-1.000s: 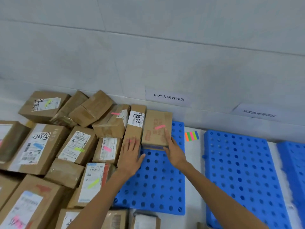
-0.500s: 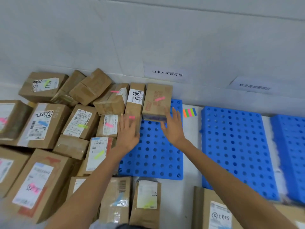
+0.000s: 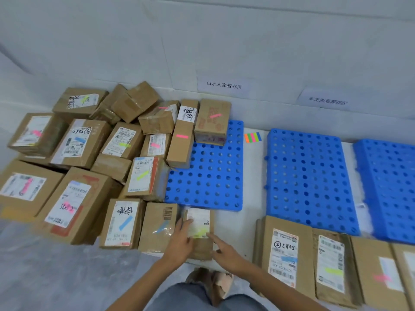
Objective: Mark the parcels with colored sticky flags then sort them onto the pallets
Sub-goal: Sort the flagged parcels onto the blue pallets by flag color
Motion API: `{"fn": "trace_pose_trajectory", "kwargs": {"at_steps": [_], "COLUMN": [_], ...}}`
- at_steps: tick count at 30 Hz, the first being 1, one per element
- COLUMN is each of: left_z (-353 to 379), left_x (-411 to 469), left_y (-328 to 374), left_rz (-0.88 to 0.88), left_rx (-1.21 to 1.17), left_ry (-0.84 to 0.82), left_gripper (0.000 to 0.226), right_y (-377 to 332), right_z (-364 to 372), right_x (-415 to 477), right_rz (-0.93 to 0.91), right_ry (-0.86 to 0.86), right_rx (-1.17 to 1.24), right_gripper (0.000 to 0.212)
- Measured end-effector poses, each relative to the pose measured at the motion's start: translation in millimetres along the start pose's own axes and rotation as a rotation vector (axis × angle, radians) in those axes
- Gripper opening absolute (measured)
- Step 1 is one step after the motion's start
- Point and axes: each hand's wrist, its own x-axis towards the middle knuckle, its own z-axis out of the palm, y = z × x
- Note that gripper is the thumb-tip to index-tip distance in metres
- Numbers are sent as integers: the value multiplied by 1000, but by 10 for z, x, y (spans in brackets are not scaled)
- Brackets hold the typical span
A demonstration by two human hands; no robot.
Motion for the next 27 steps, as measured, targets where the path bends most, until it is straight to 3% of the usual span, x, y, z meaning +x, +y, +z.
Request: {"fn": "trace_pose_trajectory", "kwargs": {"at_steps": [2,8,16,23,27], "left_z": [-12,-297,-495,213,624], "left_x": [3,102,502,1275,1913], "left_y": [59,519,1606,2608,2987], "left_rz": [-36,96,347,346,169], "left_rx": [-45,-104,-254,-278,-246], "left_ry": [-8,108,57,-4,-91], "left_gripper": [51,37,38,43,51], "right_y": [-42,-207,-412,-120,203], "right_z": [67,-139,-1177,-2462,-3112], "right_x": [-5,-192,-604,-473,-190], "right_rz": [35,-23,-188,-127,-50], "right_ry": [16,246,664,829,784], "right_rx": [72,202,296,283,156], "right_gripper": [54,49,41,47,50]}}
